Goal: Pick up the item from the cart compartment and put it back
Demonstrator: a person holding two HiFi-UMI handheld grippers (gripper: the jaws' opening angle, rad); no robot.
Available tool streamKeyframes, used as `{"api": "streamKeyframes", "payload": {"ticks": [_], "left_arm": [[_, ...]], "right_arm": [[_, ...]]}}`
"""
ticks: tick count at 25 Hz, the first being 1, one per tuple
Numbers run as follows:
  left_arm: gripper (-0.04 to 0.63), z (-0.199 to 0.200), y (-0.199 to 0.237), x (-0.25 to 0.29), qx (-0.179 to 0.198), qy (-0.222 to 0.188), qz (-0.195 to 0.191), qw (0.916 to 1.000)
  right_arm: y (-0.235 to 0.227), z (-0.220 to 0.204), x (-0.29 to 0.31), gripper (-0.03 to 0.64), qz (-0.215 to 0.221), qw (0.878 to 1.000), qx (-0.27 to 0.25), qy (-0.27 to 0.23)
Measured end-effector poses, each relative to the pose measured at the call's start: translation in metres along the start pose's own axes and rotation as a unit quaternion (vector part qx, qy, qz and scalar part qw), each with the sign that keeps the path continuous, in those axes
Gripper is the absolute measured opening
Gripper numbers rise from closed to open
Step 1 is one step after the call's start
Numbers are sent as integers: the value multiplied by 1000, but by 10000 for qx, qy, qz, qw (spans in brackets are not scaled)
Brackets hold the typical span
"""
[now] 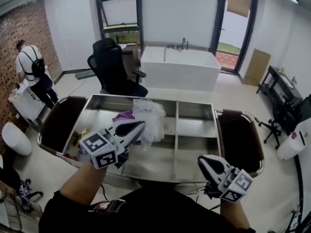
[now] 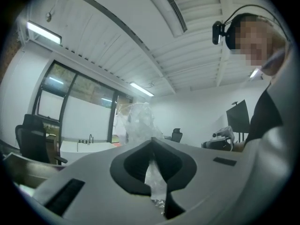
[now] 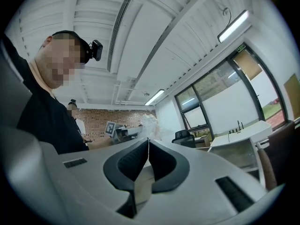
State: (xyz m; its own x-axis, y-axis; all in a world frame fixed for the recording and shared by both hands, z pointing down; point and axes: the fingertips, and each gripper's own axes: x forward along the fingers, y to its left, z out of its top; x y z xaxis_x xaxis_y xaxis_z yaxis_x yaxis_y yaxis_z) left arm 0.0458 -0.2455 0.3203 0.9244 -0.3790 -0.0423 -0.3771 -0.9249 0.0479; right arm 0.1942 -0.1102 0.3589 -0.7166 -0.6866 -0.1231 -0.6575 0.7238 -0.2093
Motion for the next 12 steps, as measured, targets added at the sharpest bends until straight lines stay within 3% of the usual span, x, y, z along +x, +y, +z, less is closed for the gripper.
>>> {"api": "streamKeyframes", "payload": {"ticks": [7, 10, 12], "left_arm": [[-6, -4, 11, 155, 18, 539, 276, 9982], [-6, -31, 19, 217, 160, 974, 579, 9934], [-6, -62, 23, 249, 351, 1449, 753, 9860]], "right_arm": [[-34, 14, -91, -6, -337, 9991, 67, -250], [-48, 13, -132, -6, -606, 9976, 105, -325], [-54, 12, -158, -6, -800, 9959, 160, -394]]}}
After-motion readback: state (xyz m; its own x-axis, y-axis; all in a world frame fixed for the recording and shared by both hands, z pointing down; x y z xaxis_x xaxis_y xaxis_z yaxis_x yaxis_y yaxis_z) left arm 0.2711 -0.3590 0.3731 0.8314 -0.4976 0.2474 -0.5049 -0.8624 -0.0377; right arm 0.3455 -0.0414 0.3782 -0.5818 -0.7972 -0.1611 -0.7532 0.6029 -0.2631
